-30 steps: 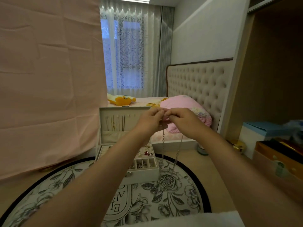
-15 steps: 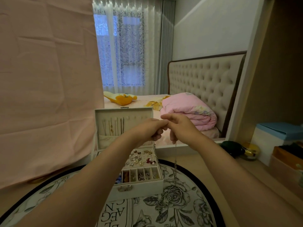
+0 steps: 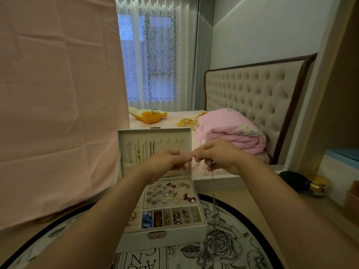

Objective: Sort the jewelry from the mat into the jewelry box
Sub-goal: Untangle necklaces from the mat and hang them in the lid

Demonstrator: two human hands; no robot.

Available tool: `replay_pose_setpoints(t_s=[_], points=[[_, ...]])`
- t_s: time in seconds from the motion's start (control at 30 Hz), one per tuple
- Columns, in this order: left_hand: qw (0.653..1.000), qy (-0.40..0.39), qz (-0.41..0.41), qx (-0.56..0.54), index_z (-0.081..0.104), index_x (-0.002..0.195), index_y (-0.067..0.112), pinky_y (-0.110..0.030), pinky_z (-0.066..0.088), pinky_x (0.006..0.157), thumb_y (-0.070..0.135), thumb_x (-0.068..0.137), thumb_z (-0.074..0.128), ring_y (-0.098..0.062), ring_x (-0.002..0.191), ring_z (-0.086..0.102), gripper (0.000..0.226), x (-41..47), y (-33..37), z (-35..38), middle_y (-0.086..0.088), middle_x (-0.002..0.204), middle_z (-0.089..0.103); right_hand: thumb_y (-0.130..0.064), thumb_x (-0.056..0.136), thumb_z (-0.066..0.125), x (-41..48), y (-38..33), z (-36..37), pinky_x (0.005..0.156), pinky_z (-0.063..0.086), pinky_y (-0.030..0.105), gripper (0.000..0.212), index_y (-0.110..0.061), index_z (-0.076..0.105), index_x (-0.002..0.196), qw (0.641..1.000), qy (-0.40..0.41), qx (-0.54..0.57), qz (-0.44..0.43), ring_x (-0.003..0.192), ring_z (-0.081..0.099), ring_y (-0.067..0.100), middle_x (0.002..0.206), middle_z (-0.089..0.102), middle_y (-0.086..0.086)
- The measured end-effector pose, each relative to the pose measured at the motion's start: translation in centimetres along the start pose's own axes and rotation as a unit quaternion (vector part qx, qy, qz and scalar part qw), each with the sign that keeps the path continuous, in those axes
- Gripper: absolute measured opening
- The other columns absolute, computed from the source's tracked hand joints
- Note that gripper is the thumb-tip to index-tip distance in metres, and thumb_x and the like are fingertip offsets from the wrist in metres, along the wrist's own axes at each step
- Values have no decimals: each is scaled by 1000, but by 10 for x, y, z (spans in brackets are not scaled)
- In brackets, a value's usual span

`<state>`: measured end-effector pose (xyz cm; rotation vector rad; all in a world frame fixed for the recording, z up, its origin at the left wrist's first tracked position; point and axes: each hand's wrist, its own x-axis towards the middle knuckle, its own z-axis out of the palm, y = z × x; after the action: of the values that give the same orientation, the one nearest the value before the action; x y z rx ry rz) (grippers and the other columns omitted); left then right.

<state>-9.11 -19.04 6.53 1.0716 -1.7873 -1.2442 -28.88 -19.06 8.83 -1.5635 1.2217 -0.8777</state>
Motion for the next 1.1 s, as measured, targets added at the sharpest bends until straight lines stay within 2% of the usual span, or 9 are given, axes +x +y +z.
replay_pose_setpoints(t_s=[0.2,0.3,0.4,0.5,0.63,0.73,0.87,0.97,1.1], points=[[992,113,4,-56,71,91,13,-30,50,74,22,96,61,-12,72,60,14,11,-7,-10,3,78,70,-24,96,65,22,4,10,56,47,28,16,-11,75,96,1000,-1,-5,10,56,41,10,77,54,-1],[974,213,4,-72,72,90,15,-23,47,55,24,95,63,-10,64,58,13,23,-8,-4,4,80,74,-24,96,65,36,1,24,53,50,29,16,-11,71,103,993,105,-25,-49,61,48,9,82,58,-1],[948,319,-5,-9,75,78,20,-28,53,59,30,90,69,-10,62,59,17,39,-9,-1,5,76,75,-21,91,70,52,0,37,49,52,30,10,-19,71,81,967,233,-25,-96,56,56,13,80,68,4],[925,378,-33,28,76,71,19,-17,46,45,29,87,69,-9,58,63,20,48,-6,-1,6,66,71,-26,83,77,68,5,46,63,59,37,18,-27,69,67,938,327,-56,-100,64,66,17,71,72,-4],[919,386,-52,60,76,63,17,-23,55,50,28,82,69,-15,55,69,23,54,-4,-4,3,60,71,-27,83,77,74,6,56,53,41,20,11,-16,77,80,908,389,-98,-121,67,61,10,70,66,-8],[915,385,-72,94,75,63,14,-34,59,63,34,79,72,-19,60,71,25,57,-8,-6,-1,60,71,-24,82,75,77,6,60,49,36,21,14,-16,73,71,900,403,-124,-113,62,58,15,66,67,0],[919,365,-100,110,76,67,11,-31,55,57,36,80,73,-20,60,69,28,61,-16,-6,-5,62,71,-29,82,76,79,9,59,46,25,20,18,-14,74,72,904,402,-128,-71,51,47,6,55,55,-6],[926,341,-98,129,75,69,11,-22,44,52,35,86,70,-12,54,62,29,57,-22,-2,-4,63,71,-31,81,77,77,17,58,48,35,20,20,-13,74,71,921,368,-124,-40,57,61,17,58,60,-3],[945,292,-72,130,76,81,19,-35,59,70,34,90,67,-20,72,70,20,51,-33,3,0,75,73,-30,81,73,71,35,61,61,58,33,10,-19,72,80,950,294,-103,5,74,67,23,75,69,2]])
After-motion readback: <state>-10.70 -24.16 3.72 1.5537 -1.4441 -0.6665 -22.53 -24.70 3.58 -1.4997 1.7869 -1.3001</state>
